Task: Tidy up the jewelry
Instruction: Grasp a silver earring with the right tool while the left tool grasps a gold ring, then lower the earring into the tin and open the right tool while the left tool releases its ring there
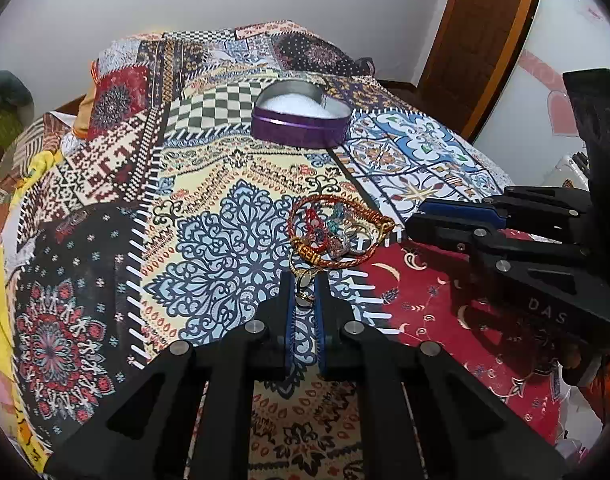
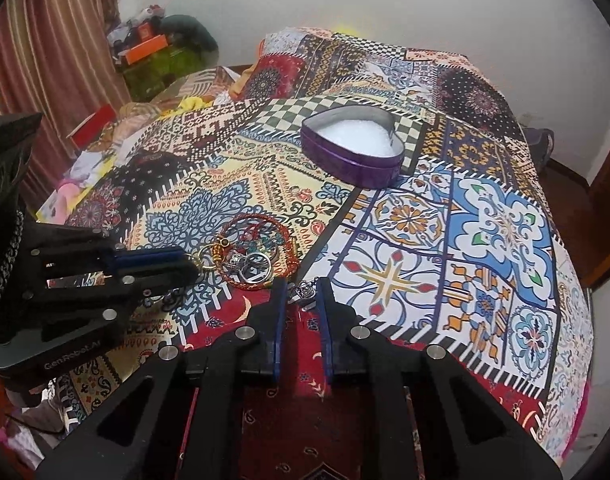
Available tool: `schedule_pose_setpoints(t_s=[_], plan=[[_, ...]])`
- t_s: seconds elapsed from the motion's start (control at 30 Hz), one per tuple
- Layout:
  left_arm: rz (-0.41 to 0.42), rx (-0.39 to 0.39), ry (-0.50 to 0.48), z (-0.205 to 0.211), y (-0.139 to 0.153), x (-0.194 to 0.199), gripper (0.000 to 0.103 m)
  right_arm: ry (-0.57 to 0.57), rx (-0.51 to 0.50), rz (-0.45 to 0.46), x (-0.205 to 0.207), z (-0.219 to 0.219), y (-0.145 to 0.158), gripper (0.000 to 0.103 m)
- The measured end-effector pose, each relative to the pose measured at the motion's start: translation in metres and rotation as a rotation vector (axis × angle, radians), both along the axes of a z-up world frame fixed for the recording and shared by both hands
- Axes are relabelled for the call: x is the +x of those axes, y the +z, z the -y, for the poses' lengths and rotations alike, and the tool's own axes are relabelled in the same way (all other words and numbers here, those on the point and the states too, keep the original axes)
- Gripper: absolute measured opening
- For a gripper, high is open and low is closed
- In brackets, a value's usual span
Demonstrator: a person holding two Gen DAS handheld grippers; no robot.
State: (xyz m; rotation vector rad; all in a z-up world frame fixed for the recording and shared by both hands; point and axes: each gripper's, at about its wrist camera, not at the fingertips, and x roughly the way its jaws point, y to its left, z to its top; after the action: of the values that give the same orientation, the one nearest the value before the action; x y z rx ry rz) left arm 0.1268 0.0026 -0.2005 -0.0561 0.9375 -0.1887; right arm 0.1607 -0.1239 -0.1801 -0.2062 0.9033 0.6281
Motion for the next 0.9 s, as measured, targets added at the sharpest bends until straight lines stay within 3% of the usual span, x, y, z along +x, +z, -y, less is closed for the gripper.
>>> schedule_pose_setpoints(t_s=[0.43, 0.9], plan=[[0.132, -0.017, 0.022, -0.012, 0.047, 0.005, 0.008, -0.062, 0.045, 0.090, 0.001, 0.014, 0.038, 0.013], [0.291, -0.004, 0.041, -0.016, 0.094, 0.046, 0.008, -0.125, 0.118, 0.218, 0.026, 0.021, 0.082, 0.013]])
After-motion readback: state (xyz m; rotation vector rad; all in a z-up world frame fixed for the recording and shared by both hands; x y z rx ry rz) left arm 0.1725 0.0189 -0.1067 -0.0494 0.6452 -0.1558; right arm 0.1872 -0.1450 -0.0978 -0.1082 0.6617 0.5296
